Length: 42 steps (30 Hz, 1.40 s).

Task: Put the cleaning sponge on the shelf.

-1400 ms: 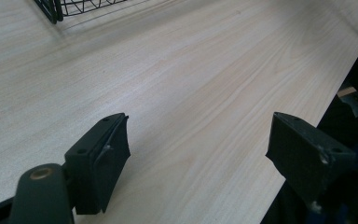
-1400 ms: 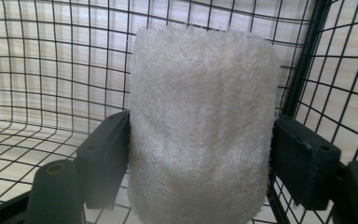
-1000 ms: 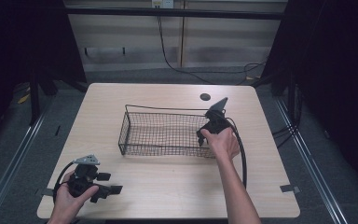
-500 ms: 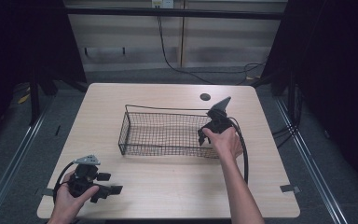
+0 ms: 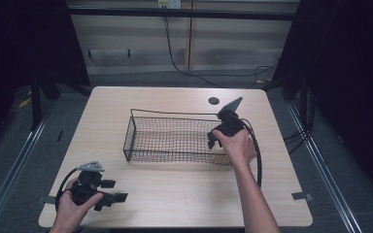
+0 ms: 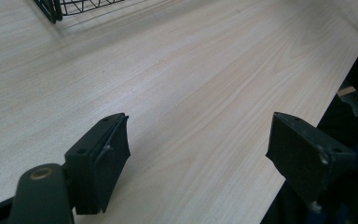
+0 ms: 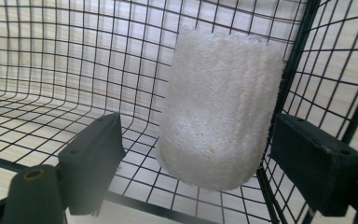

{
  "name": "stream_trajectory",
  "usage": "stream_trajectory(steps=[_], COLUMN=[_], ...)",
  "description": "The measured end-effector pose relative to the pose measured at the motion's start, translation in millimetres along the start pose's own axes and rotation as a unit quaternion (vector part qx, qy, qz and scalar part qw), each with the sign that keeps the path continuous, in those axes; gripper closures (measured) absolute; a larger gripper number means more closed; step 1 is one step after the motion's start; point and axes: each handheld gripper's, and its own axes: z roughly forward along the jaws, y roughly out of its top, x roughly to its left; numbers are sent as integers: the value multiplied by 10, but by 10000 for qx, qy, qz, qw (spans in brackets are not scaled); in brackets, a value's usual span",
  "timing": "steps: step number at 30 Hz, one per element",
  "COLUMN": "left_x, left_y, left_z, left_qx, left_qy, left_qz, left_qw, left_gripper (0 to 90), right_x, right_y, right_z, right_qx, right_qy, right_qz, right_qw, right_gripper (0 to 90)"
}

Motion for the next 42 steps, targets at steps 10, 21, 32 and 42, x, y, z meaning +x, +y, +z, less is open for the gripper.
stream_trajectory(steps=[10, 21, 32, 42], left_x=[1, 0, -2, -1], left_y=[0, 1, 0, 0], left_z=[0, 4, 9, 11], left_qx=[3, 0, -10, -5], left_qy=[10, 5, 13, 27], left_qz=[-3, -16, -18, -24], left_qw=[10000, 10000, 10000, 10000], left_gripper=[203, 203, 203, 203], right_x=[-53, -88, -87, -36], right_y=[-28, -69, -155, -312], right_z=[-62, -155, -247, -368], right_qx=[-105, -186, -482, -841], right_qy=[202, 473, 567, 707], right_qz=[-59, -82, -387, -831], right_qw=[9997, 9987, 9965, 9905], right_gripper=[163, 182, 178, 186])
